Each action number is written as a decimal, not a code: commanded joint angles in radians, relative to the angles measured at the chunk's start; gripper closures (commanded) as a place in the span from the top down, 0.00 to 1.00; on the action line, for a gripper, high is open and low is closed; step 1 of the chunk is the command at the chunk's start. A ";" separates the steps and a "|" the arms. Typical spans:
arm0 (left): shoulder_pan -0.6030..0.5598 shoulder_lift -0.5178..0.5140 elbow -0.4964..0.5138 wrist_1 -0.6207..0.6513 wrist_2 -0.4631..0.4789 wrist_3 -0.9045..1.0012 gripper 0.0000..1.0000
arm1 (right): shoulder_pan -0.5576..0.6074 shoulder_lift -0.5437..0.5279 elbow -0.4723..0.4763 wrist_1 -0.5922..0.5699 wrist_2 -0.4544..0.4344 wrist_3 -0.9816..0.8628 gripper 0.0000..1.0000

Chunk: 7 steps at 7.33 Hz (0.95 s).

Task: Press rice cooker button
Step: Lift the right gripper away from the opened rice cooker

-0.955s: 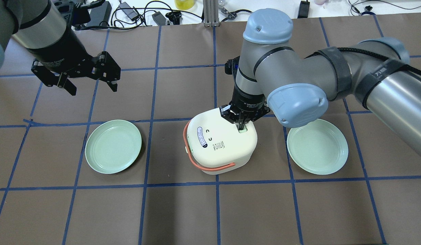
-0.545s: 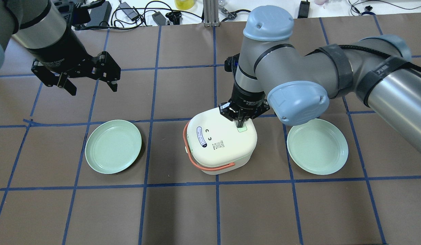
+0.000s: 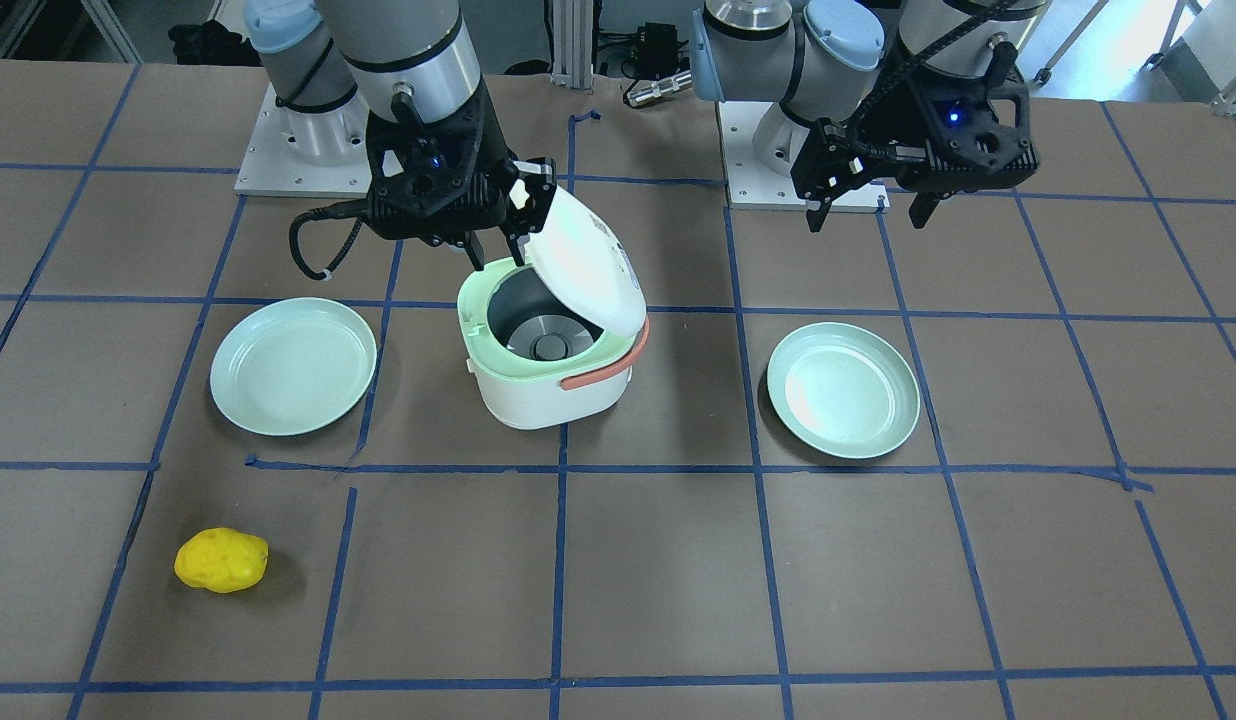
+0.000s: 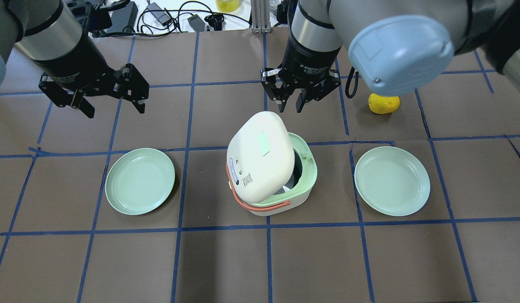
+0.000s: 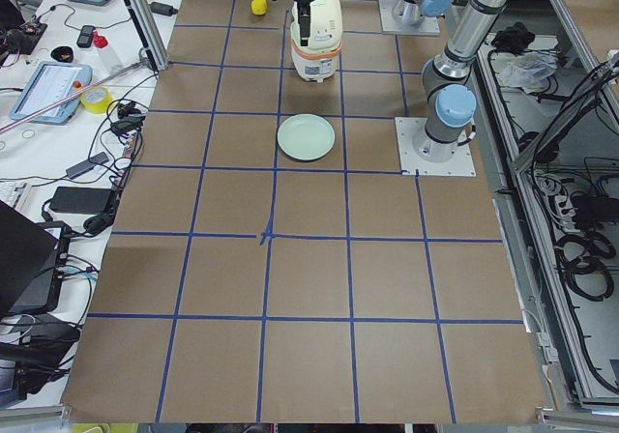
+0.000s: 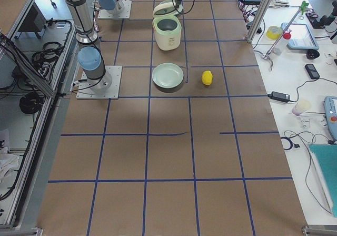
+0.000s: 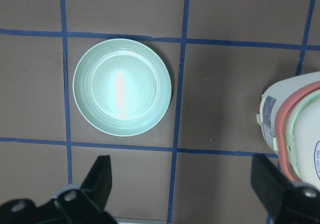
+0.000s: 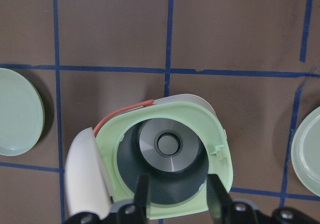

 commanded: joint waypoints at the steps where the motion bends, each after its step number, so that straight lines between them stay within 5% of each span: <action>1: 0.000 0.000 0.000 0.000 0.000 0.000 1.00 | -0.100 -0.003 -0.053 0.087 -0.090 -0.034 1.00; 7: 0.000 0.000 0.000 0.000 0.000 0.000 1.00 | -0.355 -0.004 -0.019 0.084 -0.103 -0.251 1.00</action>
